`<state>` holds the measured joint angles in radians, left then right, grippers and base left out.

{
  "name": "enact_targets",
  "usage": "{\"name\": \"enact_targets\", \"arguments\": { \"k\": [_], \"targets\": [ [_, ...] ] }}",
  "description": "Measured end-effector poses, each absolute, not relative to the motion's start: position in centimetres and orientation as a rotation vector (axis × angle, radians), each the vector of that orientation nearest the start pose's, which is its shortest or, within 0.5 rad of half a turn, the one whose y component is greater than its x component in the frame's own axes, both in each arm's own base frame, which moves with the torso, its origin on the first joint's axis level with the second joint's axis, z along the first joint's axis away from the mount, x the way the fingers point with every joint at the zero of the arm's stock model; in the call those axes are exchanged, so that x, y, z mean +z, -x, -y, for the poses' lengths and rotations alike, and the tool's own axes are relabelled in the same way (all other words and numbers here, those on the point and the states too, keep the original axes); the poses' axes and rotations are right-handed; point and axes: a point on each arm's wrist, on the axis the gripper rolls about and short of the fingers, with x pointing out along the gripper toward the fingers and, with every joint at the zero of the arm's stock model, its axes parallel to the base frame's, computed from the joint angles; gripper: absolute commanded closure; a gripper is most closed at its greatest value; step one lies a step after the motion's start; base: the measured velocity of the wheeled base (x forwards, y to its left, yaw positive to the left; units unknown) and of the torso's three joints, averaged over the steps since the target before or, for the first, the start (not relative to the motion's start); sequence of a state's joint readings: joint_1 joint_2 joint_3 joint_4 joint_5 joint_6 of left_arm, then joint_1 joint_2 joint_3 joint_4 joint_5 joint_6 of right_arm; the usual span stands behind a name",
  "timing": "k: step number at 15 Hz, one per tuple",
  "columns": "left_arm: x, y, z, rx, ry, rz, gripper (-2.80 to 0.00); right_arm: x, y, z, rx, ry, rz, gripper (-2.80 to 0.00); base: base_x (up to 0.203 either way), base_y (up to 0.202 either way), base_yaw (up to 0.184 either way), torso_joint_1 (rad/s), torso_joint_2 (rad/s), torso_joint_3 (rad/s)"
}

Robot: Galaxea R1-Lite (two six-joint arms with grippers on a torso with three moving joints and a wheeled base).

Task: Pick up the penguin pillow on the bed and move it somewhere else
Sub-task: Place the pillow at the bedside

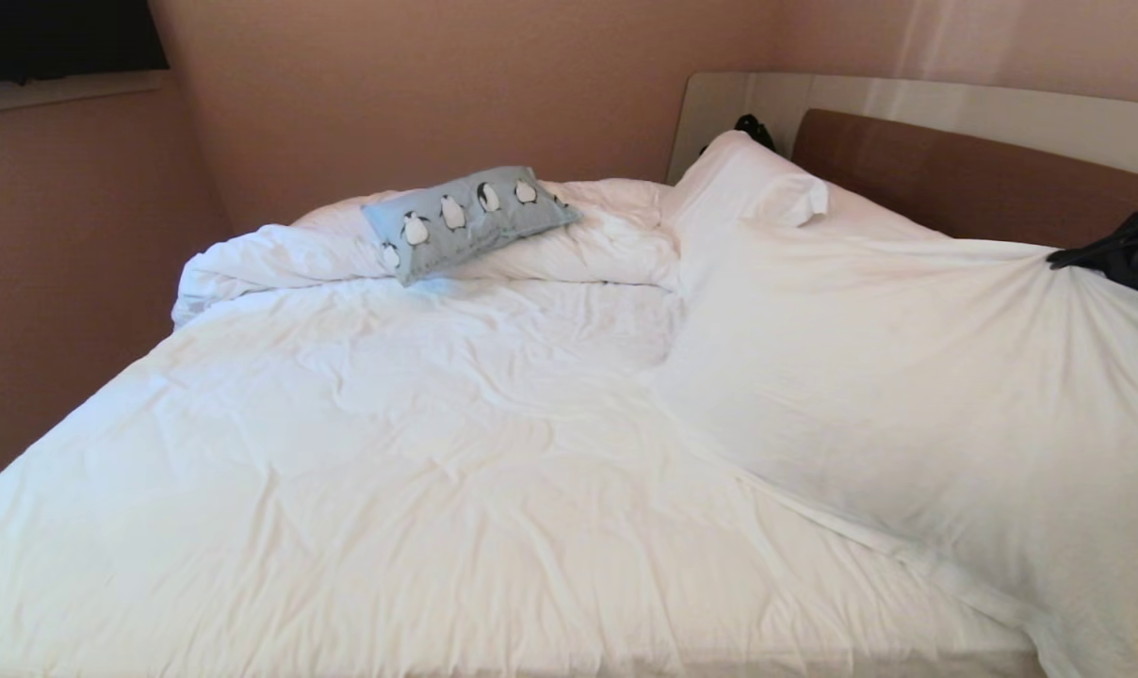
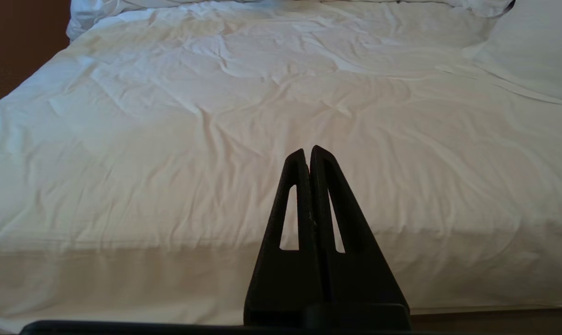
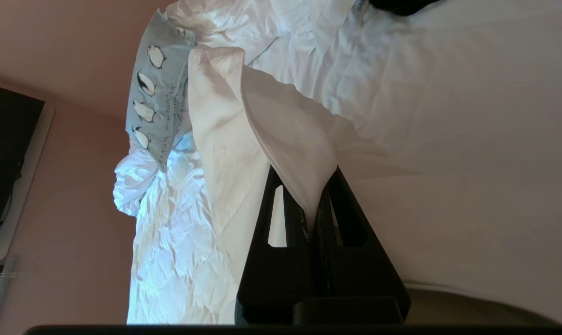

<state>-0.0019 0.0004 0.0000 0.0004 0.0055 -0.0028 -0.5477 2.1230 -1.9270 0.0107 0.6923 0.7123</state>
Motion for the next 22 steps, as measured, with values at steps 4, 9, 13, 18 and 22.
{"name": "enact_targets", "arguments": {
  "k": [4,9,13,18,22],
  "targets": [
    [7.5,2.3,0.0,0.004,0.002,-0.002,0.0,27.4,-37.9,22.5,0.063,-0.837,-0.203,0.0,0.0,-0.189,0.003,0.005,0.0,0.002],
    [7.5,2.3,0.0,0.003,0.002,-0.001,0.0,27.3,-37.3,24.4,0.075,-0.878,-0.166,0.0,0.0,-0.065,-0.002,0.002,0.0,0.003],
    [7.5,2.3,0.0,0.004,0.001,0.0,0.0,26.6,-37.3,25.5,0.096,-0.895,-0.157,0.0,0.0,0.0,0.0,0.0,0.0,0.0],
    [7.5,2.3,0.0,0.004,0.001,0.0,0.0,24.6,-38.4,26.4,0.09,-0.895,-0.169,0.0,0.0,0.0,0.0,0.0,0.0,0.0],
    [7.5,2.3,0.0,0.004,0.001,0.0,0.0,22.8,-39.1,27.0,0.072,-0.878,-0.176,0.0,0.0,0.0,0.0,0.0,0.0,0.0]
  ]
}}
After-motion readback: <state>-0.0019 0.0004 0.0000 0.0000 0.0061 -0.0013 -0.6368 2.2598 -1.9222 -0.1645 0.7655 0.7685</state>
